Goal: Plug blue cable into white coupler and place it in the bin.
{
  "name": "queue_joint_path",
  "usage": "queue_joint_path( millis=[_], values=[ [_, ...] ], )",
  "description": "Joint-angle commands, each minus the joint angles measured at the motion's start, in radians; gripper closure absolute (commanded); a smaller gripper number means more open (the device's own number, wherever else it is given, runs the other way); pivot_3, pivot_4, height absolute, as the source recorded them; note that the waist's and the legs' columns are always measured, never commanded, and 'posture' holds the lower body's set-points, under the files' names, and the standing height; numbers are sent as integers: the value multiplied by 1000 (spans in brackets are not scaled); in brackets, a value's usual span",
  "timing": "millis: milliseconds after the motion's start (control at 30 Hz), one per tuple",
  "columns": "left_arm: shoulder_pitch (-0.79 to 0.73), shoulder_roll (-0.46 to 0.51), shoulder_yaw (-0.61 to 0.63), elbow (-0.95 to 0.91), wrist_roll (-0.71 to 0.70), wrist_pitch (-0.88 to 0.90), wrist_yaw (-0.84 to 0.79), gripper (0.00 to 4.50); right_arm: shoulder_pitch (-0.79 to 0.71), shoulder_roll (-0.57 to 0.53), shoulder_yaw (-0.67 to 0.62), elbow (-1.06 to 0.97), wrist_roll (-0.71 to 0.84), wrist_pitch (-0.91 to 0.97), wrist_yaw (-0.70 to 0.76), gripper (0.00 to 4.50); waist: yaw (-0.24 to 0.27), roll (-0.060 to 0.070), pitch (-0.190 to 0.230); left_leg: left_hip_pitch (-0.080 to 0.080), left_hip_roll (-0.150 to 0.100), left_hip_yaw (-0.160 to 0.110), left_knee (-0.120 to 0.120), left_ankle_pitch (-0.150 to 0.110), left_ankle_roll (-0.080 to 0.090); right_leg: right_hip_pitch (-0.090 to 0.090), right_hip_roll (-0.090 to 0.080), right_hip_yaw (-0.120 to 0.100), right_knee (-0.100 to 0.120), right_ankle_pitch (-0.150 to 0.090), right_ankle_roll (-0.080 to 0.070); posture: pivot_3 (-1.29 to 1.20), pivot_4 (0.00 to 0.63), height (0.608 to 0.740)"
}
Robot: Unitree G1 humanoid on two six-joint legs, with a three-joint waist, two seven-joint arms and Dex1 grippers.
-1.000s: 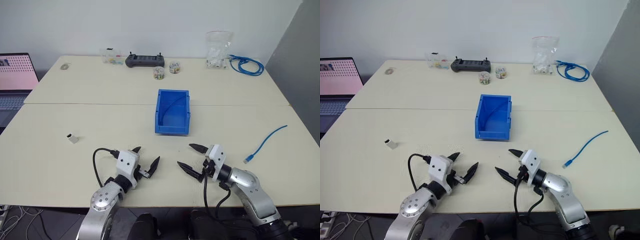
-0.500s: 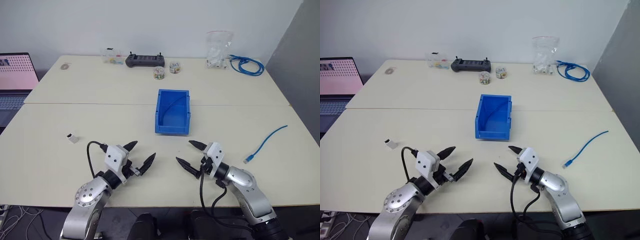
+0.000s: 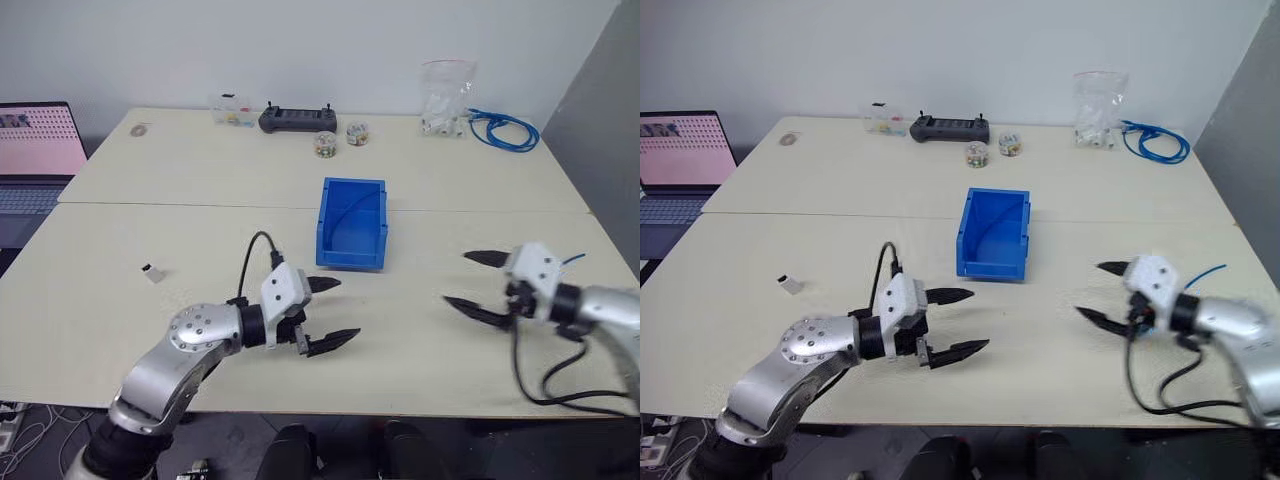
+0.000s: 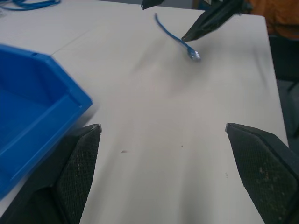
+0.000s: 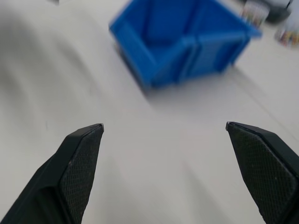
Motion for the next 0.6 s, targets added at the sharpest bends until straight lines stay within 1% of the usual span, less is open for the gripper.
queue_joint_path(
  millis=[33,100,200,267,367,433,533,567,600],
  values=[
    [-36,13,-78,-11,61,-8,-31,0,-24,-105,33,149,-76,-139,162,45,-5,0,0,0,0,0,0,0,0,0,1,1,0,0,0,0,150,740],
    [-47,8,-98,2,77,-11,-34,0,-62,-147,86,242,-147,-232,213,45,-8,1,0,0,1,1,0,0,0,0,2,1,0,0,0,0,150,740],
    [-60,-1,-112,17,94,-8,-34,0,-146,-167,168,383,-242,-368,259,45,-11,1,1,1,1,1,0,0,0,0,2,1,0,-1,2,0,150,740],
    [-73,-1,-123,32,113,-11,-40,0,-249,-154,236,505,-318,-445,283,45,-14,1,1,1,1,1,1,0,0,0,2,1,0,-2,4,0,150,740],
    [-90,-8,-135,50,132,-9,-42,0,-364,-128,307,641,-383,-520,317,45,-16,2,2,1,1,3,1,0,0,0,1,2,1,-2,4,0,150,740],
    [-105,-23,-150,64,141,-10,-43,0,-444,-111,364,738,-443,-568,346,45,-16,2,2,1,1,2,1,0,0,0,1,2,1,0,0,0,150,740],
    [-117,-39,-160,81,156,-21,-43,0,-528,-94,431,852,-513,-639,381,45,-16,3,2,1,1,3,1,0,-1,0,1,2,1,0,-1,0,150,740],
    [-118,-41,-161,82,161,-23,-43,0,-547,-88,444,881,-527,-662,385,406,-15,3,2,1,0,3,1,0,-1,-1,0,2,1,0,-1,0,150,740],
    [-119,-42,-163,83,166,-26,-45,0,-567,-79,454,905,-539,-677,385,504,-15,3,2,1,0,3,1,0,-1,0,0,2,1,0,-1,0,150,740]
  ],
)
